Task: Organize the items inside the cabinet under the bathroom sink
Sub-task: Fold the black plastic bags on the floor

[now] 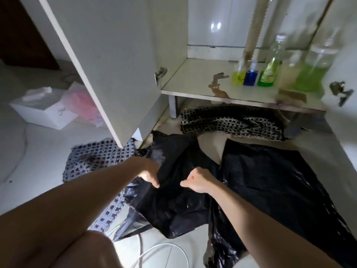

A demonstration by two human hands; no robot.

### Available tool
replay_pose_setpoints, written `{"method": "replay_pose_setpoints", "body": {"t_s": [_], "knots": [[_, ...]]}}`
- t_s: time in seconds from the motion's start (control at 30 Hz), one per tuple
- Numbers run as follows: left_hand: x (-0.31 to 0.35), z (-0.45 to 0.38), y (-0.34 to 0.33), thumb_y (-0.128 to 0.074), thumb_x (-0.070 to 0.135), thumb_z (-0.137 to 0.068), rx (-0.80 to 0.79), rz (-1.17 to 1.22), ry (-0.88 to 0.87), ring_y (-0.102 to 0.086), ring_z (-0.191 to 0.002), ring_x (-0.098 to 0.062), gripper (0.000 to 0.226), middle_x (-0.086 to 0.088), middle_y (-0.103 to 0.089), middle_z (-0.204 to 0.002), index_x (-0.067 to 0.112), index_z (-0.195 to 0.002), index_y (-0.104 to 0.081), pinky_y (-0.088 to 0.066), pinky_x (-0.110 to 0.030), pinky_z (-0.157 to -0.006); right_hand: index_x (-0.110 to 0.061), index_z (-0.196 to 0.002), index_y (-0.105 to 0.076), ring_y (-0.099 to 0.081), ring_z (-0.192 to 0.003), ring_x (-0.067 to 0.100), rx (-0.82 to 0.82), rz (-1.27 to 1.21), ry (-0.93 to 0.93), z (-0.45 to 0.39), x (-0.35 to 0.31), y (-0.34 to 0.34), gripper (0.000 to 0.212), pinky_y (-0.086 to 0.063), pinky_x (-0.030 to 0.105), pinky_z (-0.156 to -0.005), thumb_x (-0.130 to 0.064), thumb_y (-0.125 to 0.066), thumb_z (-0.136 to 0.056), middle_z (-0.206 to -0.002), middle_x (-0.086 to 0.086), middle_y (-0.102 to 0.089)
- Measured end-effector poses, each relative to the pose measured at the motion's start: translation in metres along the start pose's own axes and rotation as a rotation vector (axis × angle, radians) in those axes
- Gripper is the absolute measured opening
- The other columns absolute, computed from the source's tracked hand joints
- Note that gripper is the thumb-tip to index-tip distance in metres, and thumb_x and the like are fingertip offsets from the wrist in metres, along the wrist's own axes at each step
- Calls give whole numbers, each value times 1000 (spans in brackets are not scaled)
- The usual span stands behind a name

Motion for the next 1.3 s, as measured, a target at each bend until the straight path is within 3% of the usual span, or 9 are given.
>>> {"method": "replay_pose_setpoints", "body": {"t_s": [0.1, 0.27, 0.47, 0.6, 0.8, 0.9, 0.97, 1.13, 1.3], "knots": [[-26, -10, -38, -63, 49, -85, -122, 115, 64, -59, -113, -32, 63, -15, -58, -130, 2, -126, -54, -51, -37, -92, -15, -59, -38, -59, -81, 27, -62, -97, -111, -17, 1, -54, 51, -37, 27, -56, -56, -58, -81, -72, 8, -52], [-9, -11, -45, -60, 32, -91, -101, 124, -41, -59, -111, -28, 45, -11, -63, -122, 2, -124, -58, -48, -32, -88, 2, -123, -56, -54, -121, 33, 20, -474, -228, -31, -21, -82, 67, -44, 32, -94, -54, -54, -88, -129, 20, -58], [-13, -8, -15, -66, 26, -87, 14, 113, -100, -63, -109, -28, 37, -13, -69, -115, 5, -117, -65, -48, -31, -93, -8, -88, -70, -67, -95, 31, 164, -374, -149, -45, -39, -57, 31, -53, 30, -75, -38, -65, -85, -98, 14, -72], [-41, 5, 21, -72, 32, -82, 85, 119, -16, -66, -101, -27, 42, -11, -71, -107, 5, -114, -67, -52, -31, -90, -15, -48, -43, -66, -88, 31, 271, -304, -50, -41, -63, -16, 53, -34, 24, -64, -49, -64, -83, -71, 9, -58], [-66, 56, 113, -66, 15, -80, 660, 346, 148, -62, -100, -27, 21, -3, -65, -109, 18, -101, -67, -51, -39, -88, -10, -56, -52, -62, -78, 31, 402, -364, 84, -27, -102, 57, 49, -36, 25, -66, -42, -51, -93, -72, 14, -58], [-67, 87, 145, -65, 38, -86, 792, 682, 59, -53, -102, -16, 19, 9, -57, -102, 19, -89, -68, -42, -28, -90, 2, -86, -68, -59, -79, 27, 449, -467, 144, -13, -114, 105, 41, -46, 32, -74, -34, -48, -95, -89, 20, -68], [-73, 107, 157, -55, 57, -87, 803, 1004, 41, -52, -97, -18, 43, 5, -52, -94, 15, -88, -64, -40, -29, -87, 2, -76, -65, -60, -70, 26, 513, -583, 194, 4, -119, 143, 39, -49, 28, -69, -30, -52, -94, -74, 16, -65], [-68, 92, 118, -50, 78, -74, 380, 1708, 98, -45, -121, -44, 96, -25, -37, -145, 7, -137, -38, -44, -61, -88, -9, -62, -44, -55, -59, 13, 609, -587, 412, 57, -130, 228, 41, -43, 18, -59, -32, -55, -94, -68, 12, -47], [7, 82, 115, -50, 56, -88, -31, 2050, -241, -58, -104, -44, 73, -31, -52, -123, -3, -130, -46, -57, -49, -74, 18, -81, -53, -57, -69, 23, 545, -469, 638, 114, -120, 262, 48, -45, 23, -68, -29, -54, -95, -72, 26, -50]]}}
Point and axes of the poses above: each hand's wrist, its own z-axis away from the middle knuckle, its own y-axis out of the back of the hand, x = y × z, the point moved 10 cm from there along -z, towards the middle knuckle
